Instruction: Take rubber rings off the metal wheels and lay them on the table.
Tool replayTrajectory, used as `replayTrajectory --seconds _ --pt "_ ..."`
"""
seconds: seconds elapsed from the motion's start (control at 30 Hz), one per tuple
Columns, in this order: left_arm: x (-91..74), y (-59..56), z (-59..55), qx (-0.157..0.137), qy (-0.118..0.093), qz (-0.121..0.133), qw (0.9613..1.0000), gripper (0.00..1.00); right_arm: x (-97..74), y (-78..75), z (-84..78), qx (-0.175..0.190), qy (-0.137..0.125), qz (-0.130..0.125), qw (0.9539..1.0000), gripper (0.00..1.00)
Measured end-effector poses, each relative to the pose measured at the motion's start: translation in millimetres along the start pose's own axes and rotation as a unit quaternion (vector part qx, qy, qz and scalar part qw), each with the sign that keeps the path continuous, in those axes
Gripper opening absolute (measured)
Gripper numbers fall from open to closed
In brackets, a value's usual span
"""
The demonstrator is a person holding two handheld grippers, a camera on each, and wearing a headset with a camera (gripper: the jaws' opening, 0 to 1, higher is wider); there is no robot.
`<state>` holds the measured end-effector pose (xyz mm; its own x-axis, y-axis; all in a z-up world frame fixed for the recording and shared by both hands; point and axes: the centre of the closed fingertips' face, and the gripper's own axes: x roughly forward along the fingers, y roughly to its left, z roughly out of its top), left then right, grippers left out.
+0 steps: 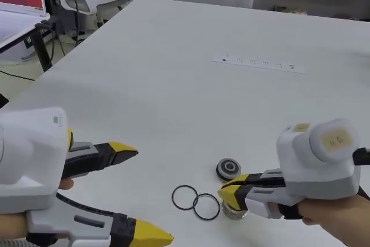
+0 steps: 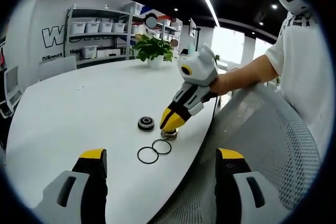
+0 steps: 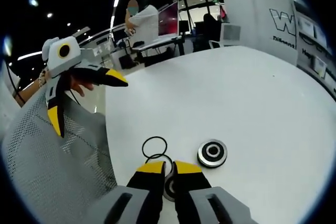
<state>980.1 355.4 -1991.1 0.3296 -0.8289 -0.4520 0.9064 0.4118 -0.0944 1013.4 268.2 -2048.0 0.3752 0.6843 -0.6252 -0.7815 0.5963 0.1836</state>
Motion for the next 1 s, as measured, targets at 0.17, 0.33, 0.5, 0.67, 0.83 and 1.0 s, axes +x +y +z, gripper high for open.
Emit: replayTrajectory --seconds 0.17,0.33,0.5,0.67,0.83,1.0 --pt "0.3 -0.5 0.1 0.002 0.001 -0.001 1.0 0.83 -7.5 2.7 11.9 0.014 -0.011 0.005 0.9998 0.08" --pt "-0.1 -2.8 2.2 0.008 -0.002 -0.006 1.0 0.84 -20.2 6.6 26.1 0.002 -0.033 0.008 0.9994 0.11" --pt "-0.4 -9.0 4.5 0.033 0.002 -0.019 0.9993 0.86 -35.1 3.9 38.4 -0.002 -0.056 0.01 0.9984 0.17" --pt "-1.5 -8.0 11.2 0.055 0.005 -0.022 0.9983 0.86 -50.5 -11.2 51.4 -0.005 -0.077 -0.005 0.997 0.21" --pt "0.8 -11.2 16.9 0.079 0.018 -0.038 0.996 0.85 -62.3 -26.6 61.7 -0.003 -0.091 -0.02 0.9956 0.23" --pt "2.0 -8.6 32.5 0.093 0.014 -0.05 0.9943 0.85 -70.1 -41.2 69.8 0.006 -0.109 -0.031 0.9935 0.23"
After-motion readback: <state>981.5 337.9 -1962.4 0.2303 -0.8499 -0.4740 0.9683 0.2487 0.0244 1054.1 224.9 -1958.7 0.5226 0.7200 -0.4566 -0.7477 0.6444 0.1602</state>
